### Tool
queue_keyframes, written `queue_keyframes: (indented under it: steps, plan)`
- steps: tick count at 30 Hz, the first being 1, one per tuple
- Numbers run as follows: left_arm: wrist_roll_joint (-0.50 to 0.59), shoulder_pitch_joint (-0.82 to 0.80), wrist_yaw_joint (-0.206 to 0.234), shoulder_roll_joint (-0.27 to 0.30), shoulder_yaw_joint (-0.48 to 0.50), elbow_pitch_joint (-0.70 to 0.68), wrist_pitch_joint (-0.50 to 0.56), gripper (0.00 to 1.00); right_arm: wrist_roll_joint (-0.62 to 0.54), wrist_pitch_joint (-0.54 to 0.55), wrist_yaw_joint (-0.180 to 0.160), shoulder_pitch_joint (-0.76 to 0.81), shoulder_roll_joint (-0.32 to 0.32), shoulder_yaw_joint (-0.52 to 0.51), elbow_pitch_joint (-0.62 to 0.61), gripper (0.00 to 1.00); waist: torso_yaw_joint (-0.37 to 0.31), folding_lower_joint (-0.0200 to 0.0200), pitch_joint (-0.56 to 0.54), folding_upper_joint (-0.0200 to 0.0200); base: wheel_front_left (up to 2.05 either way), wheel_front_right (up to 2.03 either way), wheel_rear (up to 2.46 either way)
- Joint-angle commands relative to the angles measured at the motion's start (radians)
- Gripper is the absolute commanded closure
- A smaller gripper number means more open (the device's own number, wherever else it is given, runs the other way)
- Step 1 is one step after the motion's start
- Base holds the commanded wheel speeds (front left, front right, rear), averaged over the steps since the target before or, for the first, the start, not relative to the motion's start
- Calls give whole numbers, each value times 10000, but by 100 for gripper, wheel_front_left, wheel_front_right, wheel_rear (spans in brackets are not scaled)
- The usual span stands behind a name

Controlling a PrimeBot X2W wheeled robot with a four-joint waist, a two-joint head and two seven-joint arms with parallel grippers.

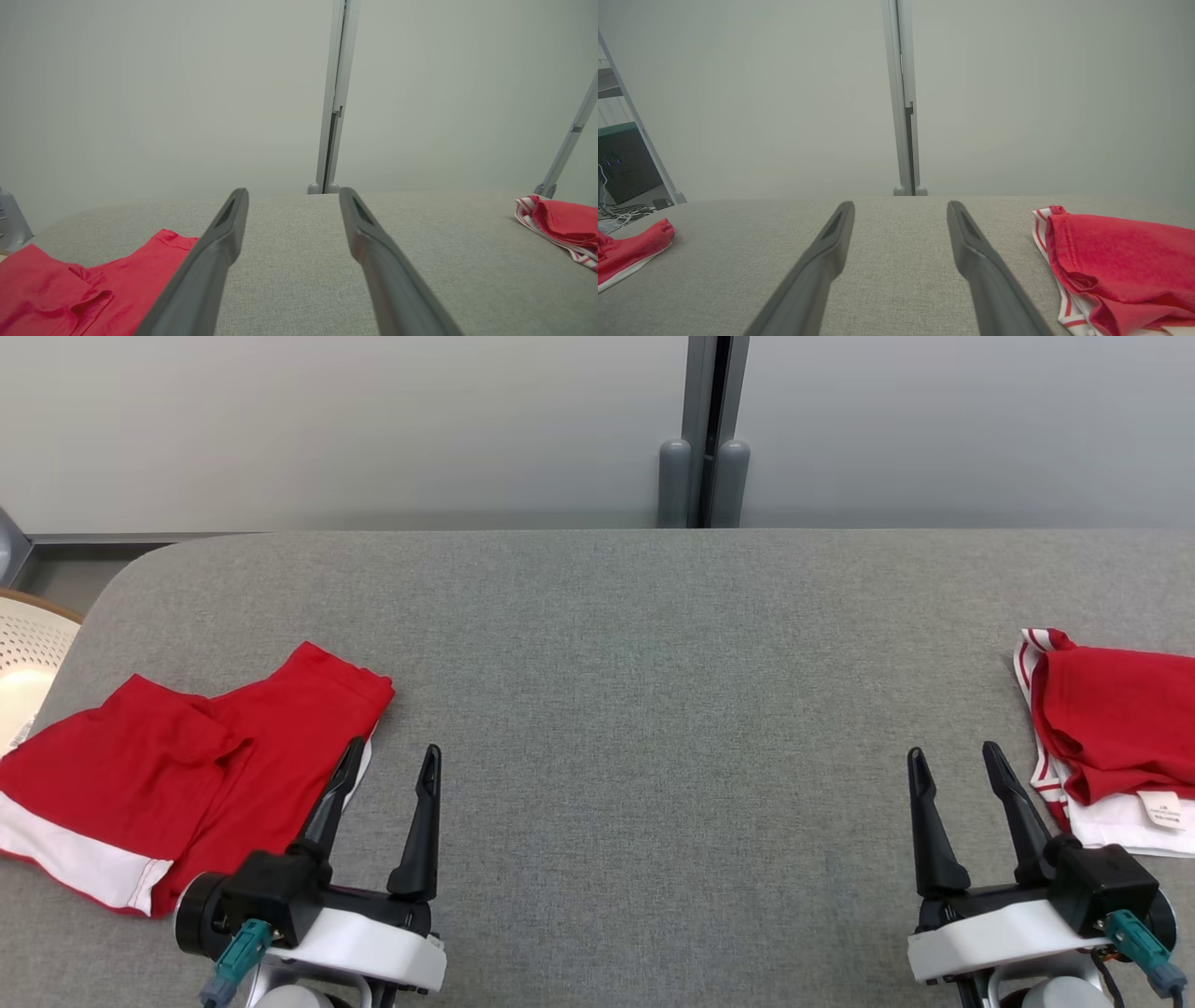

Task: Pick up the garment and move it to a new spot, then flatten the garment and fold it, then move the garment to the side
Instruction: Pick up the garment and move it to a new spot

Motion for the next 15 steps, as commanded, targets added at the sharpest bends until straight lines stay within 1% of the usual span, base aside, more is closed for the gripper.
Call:
queue_keyframes:
  steps: [1, 15]
  plan:
    - [-78, 1, 59, 34, 11, 9, 2, 0, 2, -6, -11, 3, -9, -42, 1, 0, 6, 0, 3, -1, 0, 0, 0]
    - [-41, 73, 53, 32, -19, 47, 2, 0, 79, -6, -11, -18, -8, -49, 37, 0, 19, 0, -39, -1, 0, 0, 0]
